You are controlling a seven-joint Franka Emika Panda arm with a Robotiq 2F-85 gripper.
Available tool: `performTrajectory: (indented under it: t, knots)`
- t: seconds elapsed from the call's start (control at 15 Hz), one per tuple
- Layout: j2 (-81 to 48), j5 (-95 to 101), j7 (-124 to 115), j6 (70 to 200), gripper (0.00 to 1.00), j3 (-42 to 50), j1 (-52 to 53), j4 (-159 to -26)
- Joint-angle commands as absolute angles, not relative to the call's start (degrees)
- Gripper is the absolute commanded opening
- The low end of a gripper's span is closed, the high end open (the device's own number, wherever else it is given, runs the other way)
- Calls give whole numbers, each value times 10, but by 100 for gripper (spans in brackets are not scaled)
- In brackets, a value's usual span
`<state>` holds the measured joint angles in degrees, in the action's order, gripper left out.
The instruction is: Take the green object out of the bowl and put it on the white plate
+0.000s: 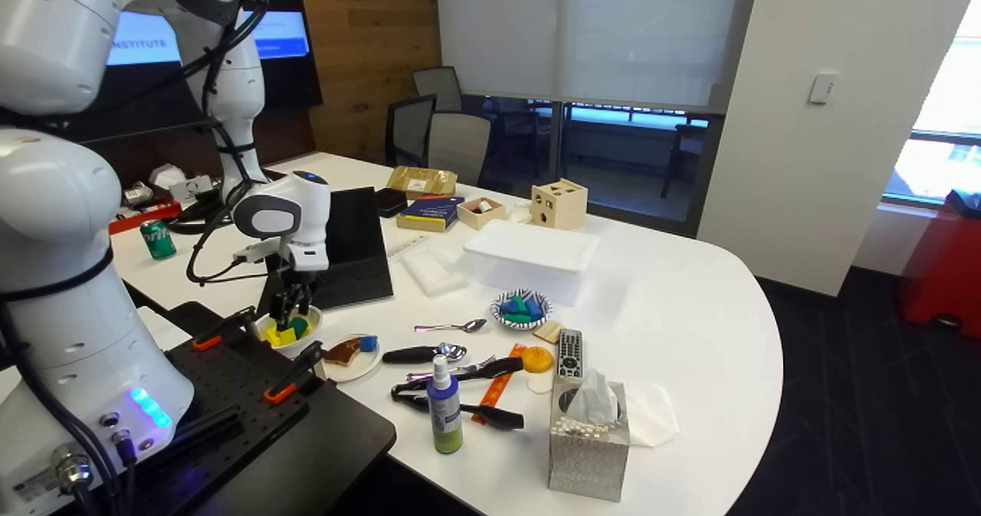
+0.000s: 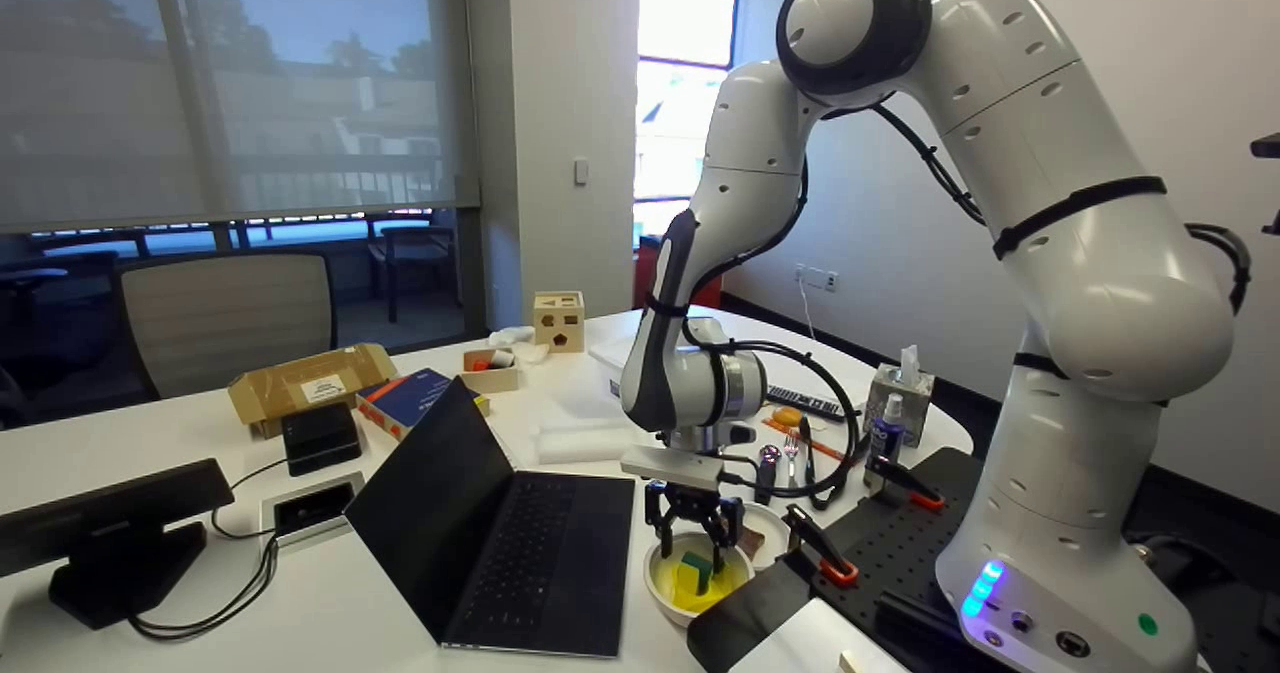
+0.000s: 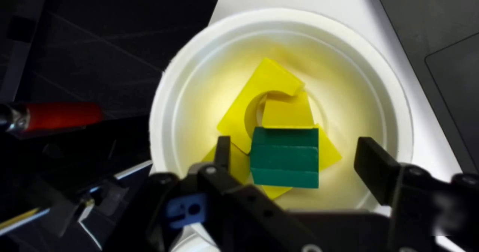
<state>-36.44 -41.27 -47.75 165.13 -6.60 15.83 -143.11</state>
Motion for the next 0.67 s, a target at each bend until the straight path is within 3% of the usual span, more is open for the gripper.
performTrajectory:
  t: [0.0,0.27,0.6]
  knots:
    - [-366,-401,-505,1640,53,-57,169,-1426]
    - [-366,-390,-523,1632,23,-45,181,-1426]
    - [-331,-350,-550,1646,23,-43,196,-1452]
